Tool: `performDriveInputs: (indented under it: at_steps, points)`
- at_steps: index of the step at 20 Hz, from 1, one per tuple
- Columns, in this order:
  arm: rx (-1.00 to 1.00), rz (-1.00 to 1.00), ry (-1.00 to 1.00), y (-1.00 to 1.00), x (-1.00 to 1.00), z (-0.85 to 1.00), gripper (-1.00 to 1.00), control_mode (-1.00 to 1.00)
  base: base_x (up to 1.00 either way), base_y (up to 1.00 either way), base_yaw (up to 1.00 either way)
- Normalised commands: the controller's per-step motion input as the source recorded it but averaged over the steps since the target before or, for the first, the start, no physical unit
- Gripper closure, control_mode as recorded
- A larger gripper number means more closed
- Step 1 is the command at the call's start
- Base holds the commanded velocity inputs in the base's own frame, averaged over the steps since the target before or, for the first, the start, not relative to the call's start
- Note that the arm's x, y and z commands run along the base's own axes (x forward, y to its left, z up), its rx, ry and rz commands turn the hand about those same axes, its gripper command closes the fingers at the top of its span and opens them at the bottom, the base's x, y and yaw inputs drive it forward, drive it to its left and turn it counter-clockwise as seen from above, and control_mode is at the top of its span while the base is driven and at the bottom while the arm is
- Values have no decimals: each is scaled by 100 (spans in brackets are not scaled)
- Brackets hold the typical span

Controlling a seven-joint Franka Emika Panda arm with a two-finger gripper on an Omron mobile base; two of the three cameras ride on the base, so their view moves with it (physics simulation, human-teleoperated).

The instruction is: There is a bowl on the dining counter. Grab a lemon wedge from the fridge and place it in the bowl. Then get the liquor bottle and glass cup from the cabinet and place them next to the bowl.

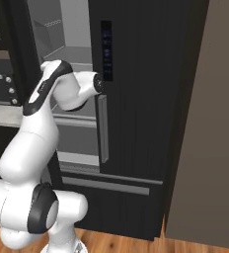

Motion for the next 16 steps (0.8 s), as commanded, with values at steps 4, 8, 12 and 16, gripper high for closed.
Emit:
performDriveInputs:
  at_steps: [4,8,12,16]
  points:
    - [2,9,0,53,-6,-2,-100,-100,0,0,0]
    - [0,10,0,74,-53,-1,-100,-100,0,0,0]
    - [0,9,0,88,-65,0,-100,-100,0,0,0]
    - [0,7,0,99,-53,0,-100,-100,0,0,0]
